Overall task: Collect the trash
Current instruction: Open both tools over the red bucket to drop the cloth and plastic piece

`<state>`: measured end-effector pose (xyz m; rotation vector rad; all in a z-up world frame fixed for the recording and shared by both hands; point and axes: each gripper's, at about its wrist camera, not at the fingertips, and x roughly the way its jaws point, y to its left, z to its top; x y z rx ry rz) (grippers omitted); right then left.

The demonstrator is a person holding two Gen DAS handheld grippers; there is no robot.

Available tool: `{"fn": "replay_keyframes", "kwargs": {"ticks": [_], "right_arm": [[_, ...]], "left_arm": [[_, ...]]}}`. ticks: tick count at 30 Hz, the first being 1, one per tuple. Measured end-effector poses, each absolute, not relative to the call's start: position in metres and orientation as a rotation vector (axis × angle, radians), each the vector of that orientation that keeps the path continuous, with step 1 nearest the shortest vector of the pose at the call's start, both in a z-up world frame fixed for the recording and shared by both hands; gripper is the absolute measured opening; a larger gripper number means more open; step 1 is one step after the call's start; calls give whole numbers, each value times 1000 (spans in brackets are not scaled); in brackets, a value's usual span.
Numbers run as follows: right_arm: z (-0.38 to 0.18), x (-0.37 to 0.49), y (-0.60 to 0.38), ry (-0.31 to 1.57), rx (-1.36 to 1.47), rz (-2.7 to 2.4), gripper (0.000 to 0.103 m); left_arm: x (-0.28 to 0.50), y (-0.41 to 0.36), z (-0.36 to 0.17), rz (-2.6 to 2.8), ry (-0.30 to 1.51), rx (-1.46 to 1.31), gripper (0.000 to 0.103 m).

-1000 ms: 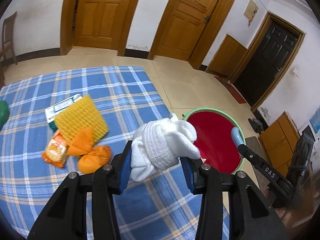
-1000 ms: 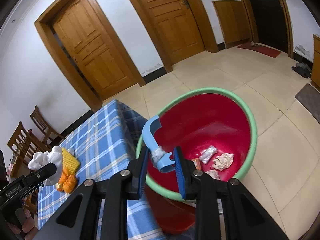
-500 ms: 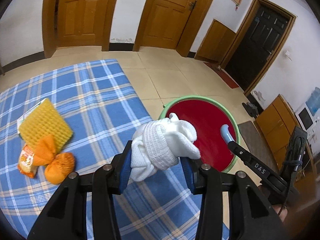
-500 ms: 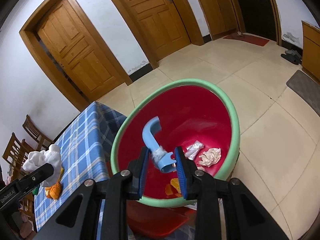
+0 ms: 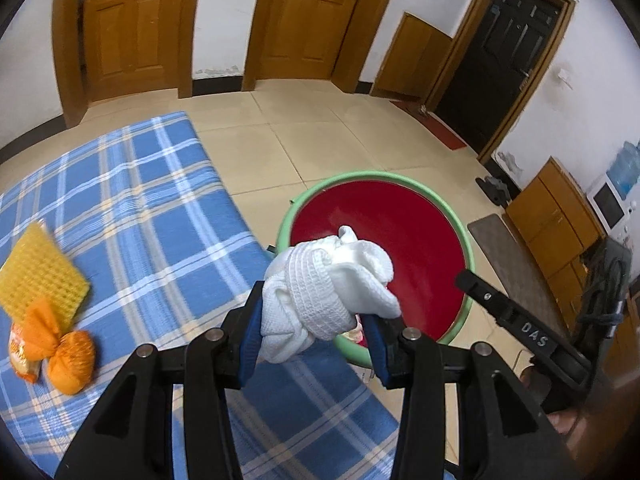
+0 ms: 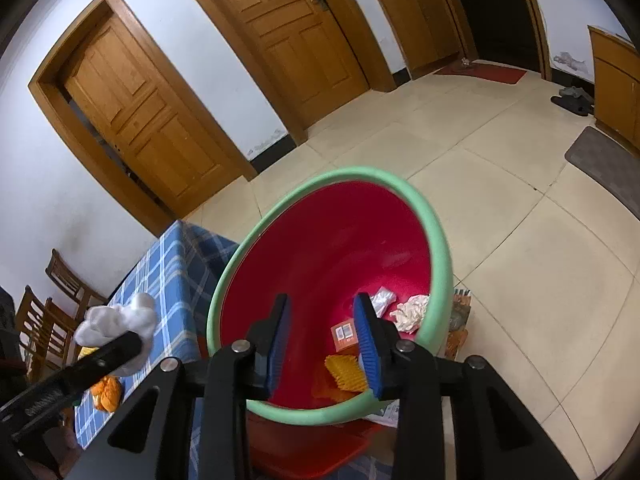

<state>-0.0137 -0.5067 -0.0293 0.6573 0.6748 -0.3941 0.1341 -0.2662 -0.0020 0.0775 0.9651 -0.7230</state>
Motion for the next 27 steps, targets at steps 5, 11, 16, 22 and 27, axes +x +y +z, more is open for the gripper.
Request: {"fn": "replay_keyframes", "kwargs": {"ticks": [5,11,16,22,27], "right_arm": [[-29,-19,-515,663,675,-418,41],[-29,-24,-525,655,697,-430,42],[-30,-27,-529,651,711,-445,46],[-31,-28,-532,652,721,-450,49],[-28,-28,-529,648,713,-444,52]], "left_arm": [[133,-292,-11,-755,981,132,45],[132,-320,-21,-793,1000,179,45],[132,-333,-23,-792,1009,198,54],[130,-334,-20,-776,1000,204,62],[132,-325,-16,-760,1001,174,62]]}}
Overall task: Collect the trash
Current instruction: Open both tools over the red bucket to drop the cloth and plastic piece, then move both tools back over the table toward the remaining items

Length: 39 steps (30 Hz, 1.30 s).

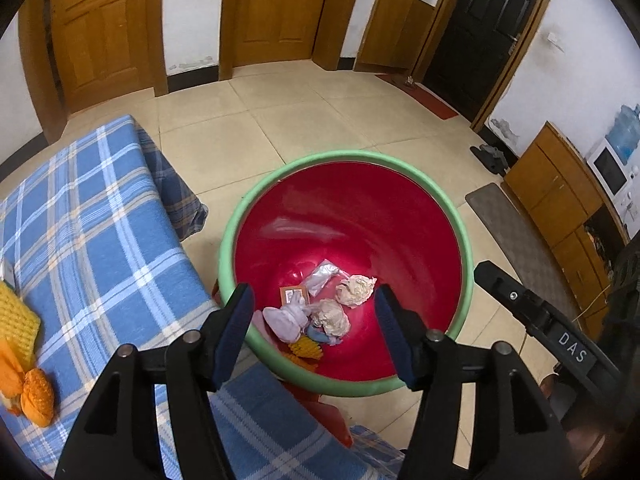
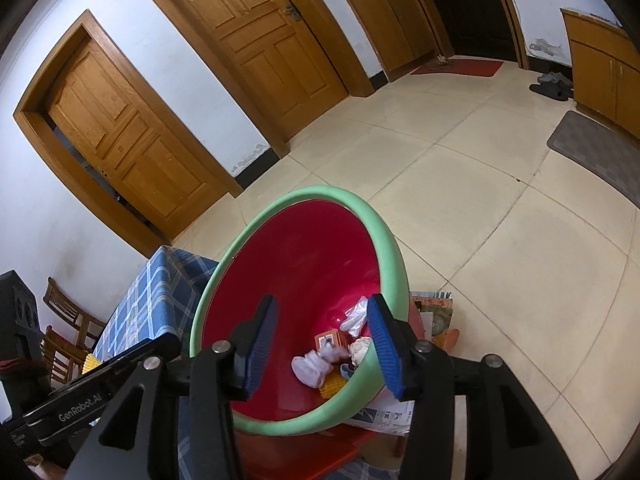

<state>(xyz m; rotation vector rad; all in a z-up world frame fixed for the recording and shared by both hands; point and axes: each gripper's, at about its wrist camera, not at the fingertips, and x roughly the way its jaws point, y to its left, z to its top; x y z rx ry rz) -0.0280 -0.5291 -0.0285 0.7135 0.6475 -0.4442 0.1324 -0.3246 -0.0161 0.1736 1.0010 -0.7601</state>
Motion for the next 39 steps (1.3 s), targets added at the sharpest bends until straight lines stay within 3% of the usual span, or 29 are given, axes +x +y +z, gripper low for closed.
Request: {"fn": "replay_keyframes", "kwargs": {"ticks": [39], "right_arm": [[1,3,-440,689,591,-285,64]], "left_arm": [[153,-105,5,-364,938,-49,65]]}}
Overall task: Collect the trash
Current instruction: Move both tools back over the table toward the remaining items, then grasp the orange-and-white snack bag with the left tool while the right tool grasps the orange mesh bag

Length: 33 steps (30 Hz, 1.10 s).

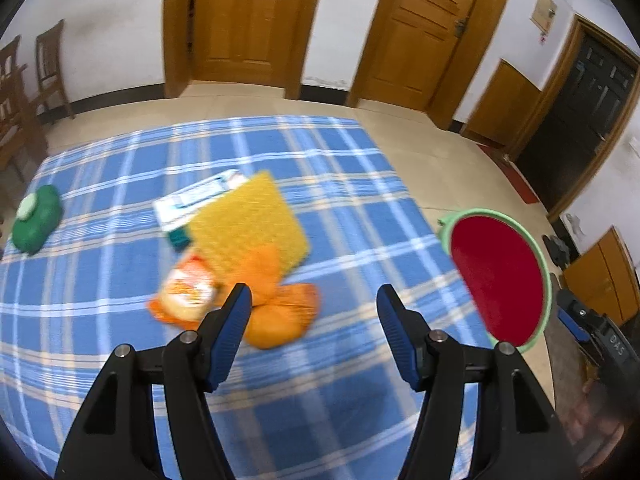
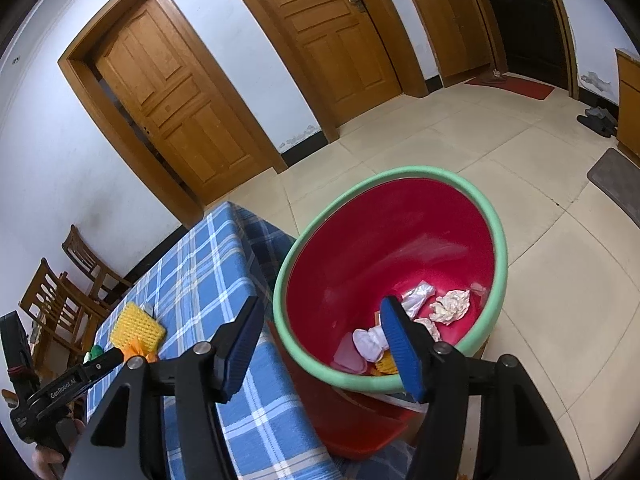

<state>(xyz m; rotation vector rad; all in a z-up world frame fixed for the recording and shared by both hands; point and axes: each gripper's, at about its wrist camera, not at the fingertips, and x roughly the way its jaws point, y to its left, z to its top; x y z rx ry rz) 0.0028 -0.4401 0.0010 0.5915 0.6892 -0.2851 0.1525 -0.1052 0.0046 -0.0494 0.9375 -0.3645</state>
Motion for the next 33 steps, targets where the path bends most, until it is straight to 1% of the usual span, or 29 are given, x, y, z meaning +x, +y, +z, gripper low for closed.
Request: {"fn": "replay_keyframes", "kwargs": {"ticks": [8,16,23,33], "right_arm": [[-4,12,-426,716,570,-276,65],[-8,15,-418,740,556,-276,65],[-13,19,-414,765,548,-283,65],[-18,24,-410,792,542,-288,65]], "left_arm": [[163,-59,-4,-245,942,-23,65],[176,-38,-28,-169,979,37,65],[187,-43,-37,-202,987,55,67],[207,-62,-50,-236,998,76,67]]}}
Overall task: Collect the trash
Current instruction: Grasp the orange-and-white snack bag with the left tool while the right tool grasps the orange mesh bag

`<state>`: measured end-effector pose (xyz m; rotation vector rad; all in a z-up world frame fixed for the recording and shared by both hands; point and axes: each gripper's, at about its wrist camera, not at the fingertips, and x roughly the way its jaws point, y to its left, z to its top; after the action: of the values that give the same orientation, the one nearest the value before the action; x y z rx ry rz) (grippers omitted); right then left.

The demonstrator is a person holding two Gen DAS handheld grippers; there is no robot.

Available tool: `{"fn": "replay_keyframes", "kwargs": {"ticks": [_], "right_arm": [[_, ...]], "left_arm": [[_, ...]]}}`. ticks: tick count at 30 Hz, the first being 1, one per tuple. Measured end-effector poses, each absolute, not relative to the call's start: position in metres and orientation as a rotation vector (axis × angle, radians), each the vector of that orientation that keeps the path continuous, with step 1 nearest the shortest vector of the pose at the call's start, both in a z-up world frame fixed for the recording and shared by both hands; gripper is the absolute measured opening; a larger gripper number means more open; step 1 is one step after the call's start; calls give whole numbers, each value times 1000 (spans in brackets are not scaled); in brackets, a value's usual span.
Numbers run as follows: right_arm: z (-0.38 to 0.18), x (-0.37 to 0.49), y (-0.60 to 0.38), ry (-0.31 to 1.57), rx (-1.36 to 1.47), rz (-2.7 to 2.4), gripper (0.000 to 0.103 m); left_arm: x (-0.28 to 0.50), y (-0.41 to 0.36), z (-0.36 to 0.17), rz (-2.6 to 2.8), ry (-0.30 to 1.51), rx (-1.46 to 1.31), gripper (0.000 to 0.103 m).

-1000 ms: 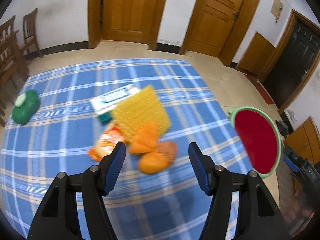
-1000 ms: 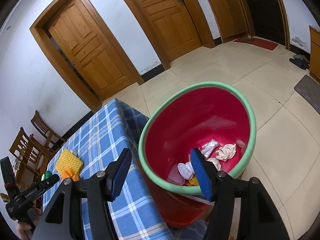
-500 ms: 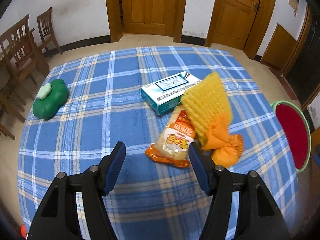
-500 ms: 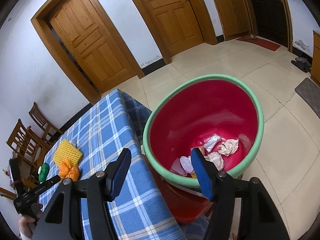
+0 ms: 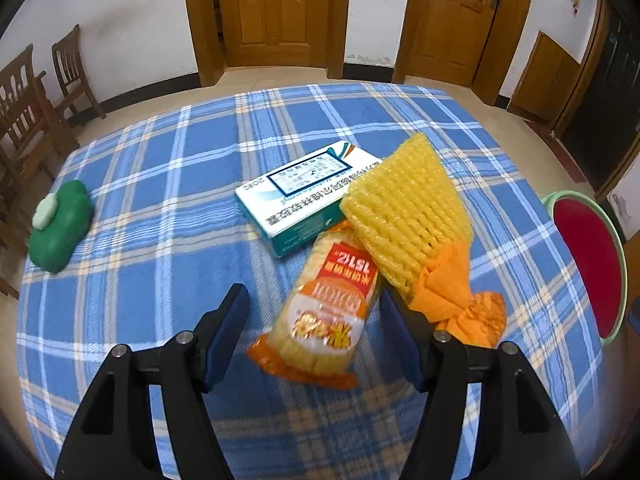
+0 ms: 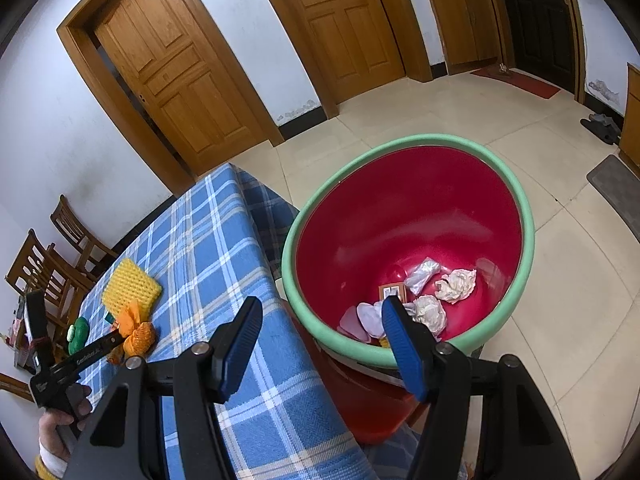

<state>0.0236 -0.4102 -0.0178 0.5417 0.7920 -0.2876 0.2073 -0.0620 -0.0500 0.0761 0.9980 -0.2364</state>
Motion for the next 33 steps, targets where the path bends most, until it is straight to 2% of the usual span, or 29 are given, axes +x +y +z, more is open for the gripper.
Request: {"fn": "replay_keyframes", "kwargs": {"ticks": [5,7,9,13,33], "right_arm": [[-19,25,-408,802,539,-280,65],[-19,25,-406,803,537,-276,65],[-18,26,-403,804,532,-266,65],[-14,31,-394,807,511,-239,65],[-15,77,-299,875,367,3,65]], "left_arm": [[213,-65,-54,-244,985,61,67],[212,-67,-53,-248,972,74,62],[209,-67,-53,-256,961,79,53],[202,-59,-52,-262,954,40,46],[153,19,-39,-77,919,-143,45]]}}
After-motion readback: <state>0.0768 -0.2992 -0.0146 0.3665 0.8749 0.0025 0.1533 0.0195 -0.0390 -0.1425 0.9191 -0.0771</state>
